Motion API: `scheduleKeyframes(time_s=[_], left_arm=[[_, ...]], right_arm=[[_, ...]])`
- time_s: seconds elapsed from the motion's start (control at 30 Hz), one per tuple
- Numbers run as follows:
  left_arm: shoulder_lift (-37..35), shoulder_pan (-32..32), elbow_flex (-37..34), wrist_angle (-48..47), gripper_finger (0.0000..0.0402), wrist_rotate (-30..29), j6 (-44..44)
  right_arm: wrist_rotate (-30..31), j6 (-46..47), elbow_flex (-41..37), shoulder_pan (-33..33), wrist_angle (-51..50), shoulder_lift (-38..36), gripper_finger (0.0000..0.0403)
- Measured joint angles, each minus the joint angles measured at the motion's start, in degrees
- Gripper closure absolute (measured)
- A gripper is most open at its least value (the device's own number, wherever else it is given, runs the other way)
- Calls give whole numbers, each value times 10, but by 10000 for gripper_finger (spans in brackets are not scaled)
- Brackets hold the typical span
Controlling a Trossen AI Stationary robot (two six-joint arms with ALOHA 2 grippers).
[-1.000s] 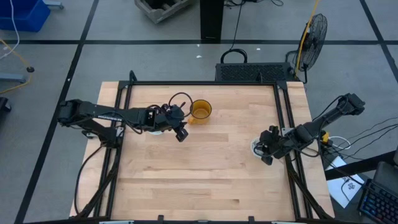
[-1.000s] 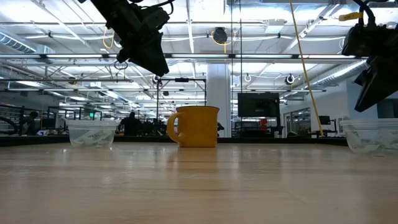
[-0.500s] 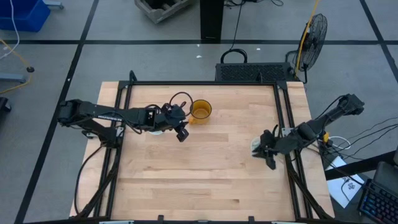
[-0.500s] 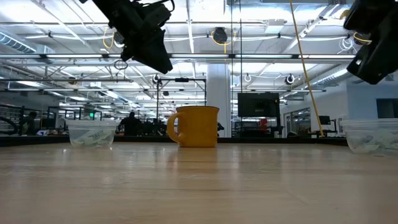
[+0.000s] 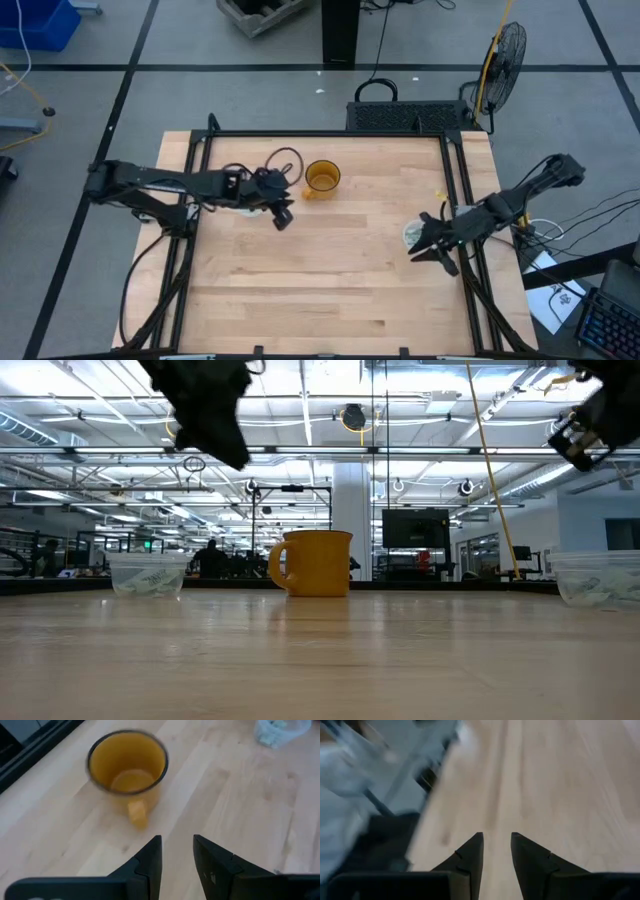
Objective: Pick and place Stevia / Truvia into bins
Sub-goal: Return to Home Position
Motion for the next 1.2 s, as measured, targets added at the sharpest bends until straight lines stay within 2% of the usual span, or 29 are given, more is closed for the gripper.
scheduleKeyframes(time_s=[0.07, 0.23, 0.4, 0.57, 0.7, 0.83, 1.0, 1.1, 1.2], left_arm=[[-35, 0, 0, -39, 284, -2, -8], [-153, -1, 0, -84, 284, -27, -34], [-271, -16, 0, -115, 284, -59, -20], [-364, -32, 0, -200, 284, -106, -36], [-410, -41, -10, -267, 284, -147, -90], [-448, -46, -53, -275, 284, -179, -105], [-490, -46, -111, -276, 284, -203, -127], [-520, -46, -139, -275, 284, -213, -137], [-554, -46, -151, -275, 284, -215, -146]], right_arm=[[-8, -4, 0, -1, 35, -21, 309], [-83, -56, 0, 0, 96, -94, 307], [-87, -118, 0, -1, 90, -161, 309], [-88, -127, -30, -1, 98, -215, 307], [-88, -120, -92, -1, 140, -264, 309], [-89, -125, -146, -1, 169, -314, 307], [-124, -92, -151, 0, 179, -316, 309], [-151, -116, -151, 0, 189, -316, 308], [-151, -143, -150, -1, 192, -316, 307]])
